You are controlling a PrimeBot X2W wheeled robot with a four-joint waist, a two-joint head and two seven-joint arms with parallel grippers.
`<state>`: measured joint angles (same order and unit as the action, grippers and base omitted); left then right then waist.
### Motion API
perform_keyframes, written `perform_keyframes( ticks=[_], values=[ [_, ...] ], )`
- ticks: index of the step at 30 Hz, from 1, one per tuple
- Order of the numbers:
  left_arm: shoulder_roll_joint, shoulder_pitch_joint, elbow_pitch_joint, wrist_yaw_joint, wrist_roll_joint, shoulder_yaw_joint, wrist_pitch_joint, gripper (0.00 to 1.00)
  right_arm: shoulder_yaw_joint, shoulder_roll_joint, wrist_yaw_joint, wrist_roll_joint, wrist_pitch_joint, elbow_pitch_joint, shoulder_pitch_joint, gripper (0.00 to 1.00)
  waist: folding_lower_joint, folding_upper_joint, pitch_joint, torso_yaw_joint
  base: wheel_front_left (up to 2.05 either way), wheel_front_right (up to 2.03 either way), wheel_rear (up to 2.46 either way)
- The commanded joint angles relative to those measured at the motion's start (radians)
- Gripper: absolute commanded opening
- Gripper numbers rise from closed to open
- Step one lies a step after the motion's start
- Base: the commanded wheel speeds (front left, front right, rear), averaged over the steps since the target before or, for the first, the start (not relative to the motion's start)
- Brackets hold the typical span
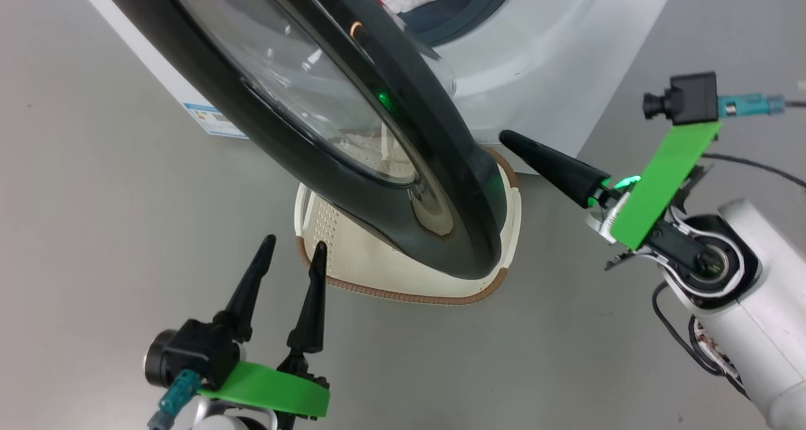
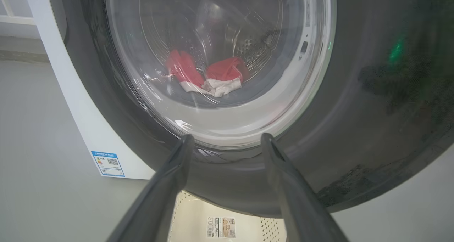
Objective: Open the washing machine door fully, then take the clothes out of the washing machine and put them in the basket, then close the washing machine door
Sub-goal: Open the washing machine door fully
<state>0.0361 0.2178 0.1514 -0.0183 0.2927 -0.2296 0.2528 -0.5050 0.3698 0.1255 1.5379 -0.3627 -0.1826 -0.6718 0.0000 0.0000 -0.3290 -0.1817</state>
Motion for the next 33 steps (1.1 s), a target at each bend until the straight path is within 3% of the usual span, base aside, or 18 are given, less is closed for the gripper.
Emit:
perform_keyframes(
  ticks=[1,5,6,7,8,10,21,33],
  values=[
    [0.014,-0.017,-0.017,-0.006,-0.019,0.04,0.009,1.0,0.009,0.006,0.005,-0.015,0.033,0.019,0.044,0.0,0.0,0.0,0.006,0.007,0.0,0.0,0.0],
    [0.014,-0.02,-0.013,-0.011,-0.023,0.053,0.009,1.0,0.02,0.017,0.005,-0.012,0.071,0.018,0.081,0.0,0.0,0.0,0.012,0.017,0.0,0.0,0.0],
    [0.014,-0.022,-0.013,-0.012,-0.024,0.059,0.009,1.0,0.024,0.02,0.005,-0.01,0.084,0.018,0.095,0.15,0.0,0.0,0.015,0.022,0.0,0.0,0.0],
    [0.014,-0.024,-0.014,-0.014,-0.025,0.064,0.009,1.0,0.027,0.024,0.005,-0.009,0.095,0.019,0.109,0.36,0.0,0.0,0.016,0.026,0.0,0.0,0.0],
    [0.014,-0.026,-0.014,-0.015,-0.027,0.069,0.009,1.0,0.027,0.029,0.005,-0.009,0.103,0.022,0.124,0.48,0.0,0.0,0.017,0.03,0.0,0.0,0.0],
    [0.014,-0.031,-0.013,-0.019,-0.03,0.08,0.009,1.0,0.03,0.039,0.005,-0.005,0.122,0.023,0.156,1.0,0.0,0.0,0.021,0.039,0.0,0.0,0.0],
    [0.014,-0.05,-0.003,-0.04,-0.047,0.125,0.009,1.0,0.013,0.092,0.005,-0.046,0.241,-0.012,0.284,1.0,0.0,0.0,0.042,0.092,0.0,0.0,0.0],
    [0.014,-0.061,0.008,-0.05,-0.042,0.151,0.009,1.0,-0.066,0.142,0.005,-0.187,0.547,-0.103,0.353,1.0,0.0,0.0,0.053,0.133,0.0,0.0,0.0]
  ],
)
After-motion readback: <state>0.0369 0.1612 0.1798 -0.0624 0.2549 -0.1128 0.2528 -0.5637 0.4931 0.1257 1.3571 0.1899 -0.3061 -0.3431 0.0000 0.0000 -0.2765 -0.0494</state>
